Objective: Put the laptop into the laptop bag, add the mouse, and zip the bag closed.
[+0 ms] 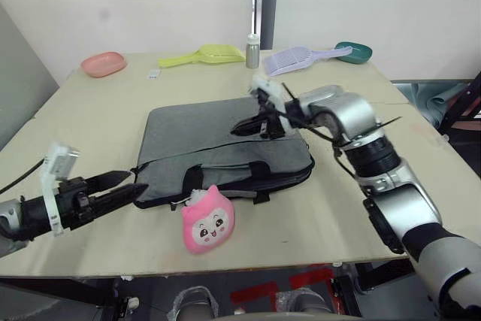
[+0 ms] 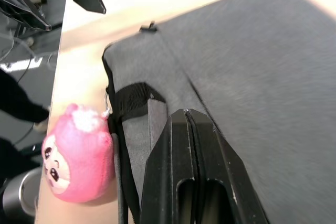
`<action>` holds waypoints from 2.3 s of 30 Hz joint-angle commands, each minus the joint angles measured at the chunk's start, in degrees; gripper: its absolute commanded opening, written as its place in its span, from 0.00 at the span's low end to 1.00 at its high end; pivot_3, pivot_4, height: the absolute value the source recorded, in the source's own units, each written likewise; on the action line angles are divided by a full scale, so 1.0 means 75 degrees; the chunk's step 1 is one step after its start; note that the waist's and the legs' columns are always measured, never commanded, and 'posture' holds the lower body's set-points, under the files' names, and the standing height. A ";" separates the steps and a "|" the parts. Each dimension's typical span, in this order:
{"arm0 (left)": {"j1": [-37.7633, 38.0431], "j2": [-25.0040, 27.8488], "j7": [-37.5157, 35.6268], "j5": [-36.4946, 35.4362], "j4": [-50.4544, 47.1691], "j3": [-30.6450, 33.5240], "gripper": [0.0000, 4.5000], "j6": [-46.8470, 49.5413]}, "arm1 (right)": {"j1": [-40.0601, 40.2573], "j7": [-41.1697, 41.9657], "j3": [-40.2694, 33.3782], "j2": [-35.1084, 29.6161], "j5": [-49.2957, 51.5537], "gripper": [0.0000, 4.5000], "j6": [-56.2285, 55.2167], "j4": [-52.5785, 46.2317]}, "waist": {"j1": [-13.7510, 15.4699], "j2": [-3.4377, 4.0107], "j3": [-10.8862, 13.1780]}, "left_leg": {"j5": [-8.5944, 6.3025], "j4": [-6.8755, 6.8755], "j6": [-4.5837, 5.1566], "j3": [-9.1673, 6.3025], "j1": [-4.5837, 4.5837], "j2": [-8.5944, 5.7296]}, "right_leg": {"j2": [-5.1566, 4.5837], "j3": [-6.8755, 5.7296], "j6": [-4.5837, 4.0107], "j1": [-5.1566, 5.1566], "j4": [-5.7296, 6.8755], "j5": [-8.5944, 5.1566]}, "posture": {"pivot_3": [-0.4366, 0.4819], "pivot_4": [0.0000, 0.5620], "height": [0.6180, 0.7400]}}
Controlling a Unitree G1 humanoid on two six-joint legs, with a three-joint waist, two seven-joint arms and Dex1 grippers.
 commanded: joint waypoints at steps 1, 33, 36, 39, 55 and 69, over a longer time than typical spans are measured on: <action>-0.0032 0.0451 -0.0514 0.0509 0.0941 0.0317 0.99 -0.0585 | 0.0459 -0.0268 -0.1003 -0.0839 0.0416 0.00 0.0074 -0.0881 | 0.0052 -0.0011 0.0001 | 0.0000 0.0003 0.0000 -0.0001 0.0001 0.0000 | 0.0000 0.0000 0.0001 0.0004 0.0000 0.0000 | 0.48 0.27 1.00; -0.3221 -0.0969 0.0357 0.1980 0.3801 -0.2852 0.82 0.0158 | 0.3135 -0.2391 -0.2470 -0.1411 0.1398 1.00 0.0506 0.1606 | 0.0264 -0.0028 0.0004 | 0.0005 0.0087 0.0018 -0.0004 0.0039 -0.0009 | -0.0015 0.0012 -0.0006 0.0058 0.0053 0.0023 | 0.48 0.27 1.00; -0.3152 -0.1051 0.0393 0.2025 0.3696 -0.2956 0.58 0.0247 | 0.3248 -0.2421 -0.2366 -0.1323 0.1397 0.80 0.0455 0.1542 | 0.0249 -0.0029 0.0004 | 0.0006 0.0087 0.0018 -0.0006 0.0040 -0.0009 | -0.0014 0.0011 -0.0006 0.0060 0.0051 0.0023 | 0.48 0.27 1.00; -0.3113 -0.1078 0.0286 0.2003 0.3658 -0.3002 0.34 0.0211 | 0.3342 -0.2428 -0.2332 -0.1270 0.1404 0.58 0.0377 0.1454 | 0.0251 -0.0028 0.0004 | 0.0005 0.0085 0.0018 -0.0007 0.0045 -0.0009 | -0.0015 0.0010 -0.0005 0.0067 0.0050 0.0023 | 0.48 0.27 1.00; -0.3784 0.0152 -0.0155 0.2617 0.5442 -0.2477 0.00 -0.0822 | 0.3470 -0.2762 -0.1488 -0.0548 0.1826 0.01 0.1092 -0.0116 | 0.0099 -0.0027 0.0007 | 0.0004 0.0068 0.0013 -0.0027 0.0047 0.0002 | -0.0002 -0.0007 -0.0005 0.0079 0.0026 0.0022 | 0.48 0.27 1.00; -0.4192 0.0290 -0.0642 0.3595 0.6159 -0.3130 0.18 -0.1896 | 0.3930 -0.2807 -0.0941 -0.0758 0.1757 0.00 0.0722 -0.1162 | 0.0234 -0.0026 0.0008 | 0.0005 0.0045 0.0006 -0.0028 0.0050 -0.0001 | -0.0007 -0.0015 -0.0004 0.0085 0.0004 0.0022 | 0.48 0.27 1.00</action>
